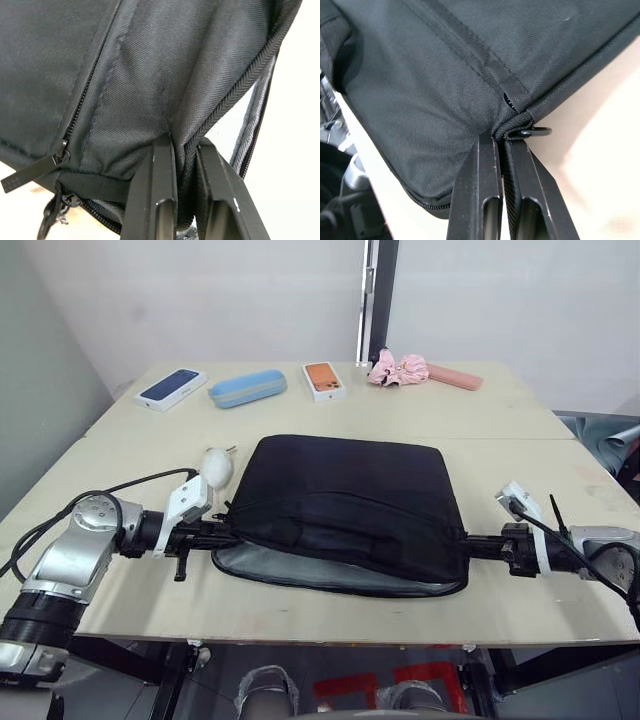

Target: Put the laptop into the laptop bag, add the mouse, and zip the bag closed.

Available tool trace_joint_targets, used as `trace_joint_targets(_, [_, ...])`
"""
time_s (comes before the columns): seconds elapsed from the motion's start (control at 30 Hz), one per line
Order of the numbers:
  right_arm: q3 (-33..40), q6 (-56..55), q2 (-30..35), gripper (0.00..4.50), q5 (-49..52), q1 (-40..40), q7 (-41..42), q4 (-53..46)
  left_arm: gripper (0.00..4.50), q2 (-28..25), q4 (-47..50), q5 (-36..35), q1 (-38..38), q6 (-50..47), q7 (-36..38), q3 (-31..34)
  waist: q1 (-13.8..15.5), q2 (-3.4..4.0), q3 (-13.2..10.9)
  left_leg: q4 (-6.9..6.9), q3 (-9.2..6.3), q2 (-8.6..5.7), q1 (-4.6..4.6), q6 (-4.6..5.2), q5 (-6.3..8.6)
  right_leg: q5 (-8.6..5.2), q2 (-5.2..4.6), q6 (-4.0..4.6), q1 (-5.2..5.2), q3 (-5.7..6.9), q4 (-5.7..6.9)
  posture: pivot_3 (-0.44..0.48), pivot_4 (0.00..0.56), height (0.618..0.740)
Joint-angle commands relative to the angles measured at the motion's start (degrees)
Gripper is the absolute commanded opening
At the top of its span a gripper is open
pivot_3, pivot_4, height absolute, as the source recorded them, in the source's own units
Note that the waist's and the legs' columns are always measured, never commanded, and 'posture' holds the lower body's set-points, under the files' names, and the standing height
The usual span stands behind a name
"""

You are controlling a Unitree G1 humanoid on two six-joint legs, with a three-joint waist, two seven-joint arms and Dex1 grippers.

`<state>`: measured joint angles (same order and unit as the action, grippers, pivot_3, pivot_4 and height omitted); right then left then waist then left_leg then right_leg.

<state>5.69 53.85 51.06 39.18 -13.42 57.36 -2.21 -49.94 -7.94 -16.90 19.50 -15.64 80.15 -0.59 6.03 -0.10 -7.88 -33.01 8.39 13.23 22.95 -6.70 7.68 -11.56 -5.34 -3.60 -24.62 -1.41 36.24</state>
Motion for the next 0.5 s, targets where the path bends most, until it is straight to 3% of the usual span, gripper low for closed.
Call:
trace_joint_targets(0.03, [0.33,-3.44,-1.18,0.04,-1.33,-4.08,0.68,1.37,0.41,1.46,-5.09,2.88,4.13,4.96,-0.86,-1.64,0.01,0.0,0.0,-0.03,0.0,0.0,-0.01,0.01,-0.01,0.0,-0.01,0.0,0.01,-0.01,0.05,0.0,0.15,0.74])
trace_joint_targets(0.4, [-0.42,-5.13,-1.95,0.04,-3.55,-4.97,3.9,4.63,0.41,0.01,-1.39,-1.91,1.46,-2.54,1.13,0.44,-0.19,0.0,0.0,-0.08,0.0,0.02,0.23,0.05,-0.01,0.0,0.0,0.01,-0.18,0.02,0.04,0.0,0.15,0.74])
trace_joint_targets(0.43, [-0.18,-5.24,-1.95,0.69,-3.42,-5.12,4.22,4.95,0.98,-0.87,0.17,-3.4,0.82,-5.56,1.9,0.56,-0.23,0.0,0.0,-0.08,0.0,0.02,0.23,0.05,-0.01,0.0,0.0,0.01,-0.18,0.02,0.04,0.0,0.15,0.74])
trace_joint_targets(0.5, [0.08,-5.06,-1.31,1.36,-3.33,-5.48,4.97,5.75,1.62,-2.49,2.5,-5.04,-0.05,-9.17,2.69,0.76,-0.42,0.01,0.0,-0.08,0.0,0.03,0.23,0.04,-0.01,0.0,0.01,0.01,-0.18,0.02,0.06,0.0,0.15,0.74])
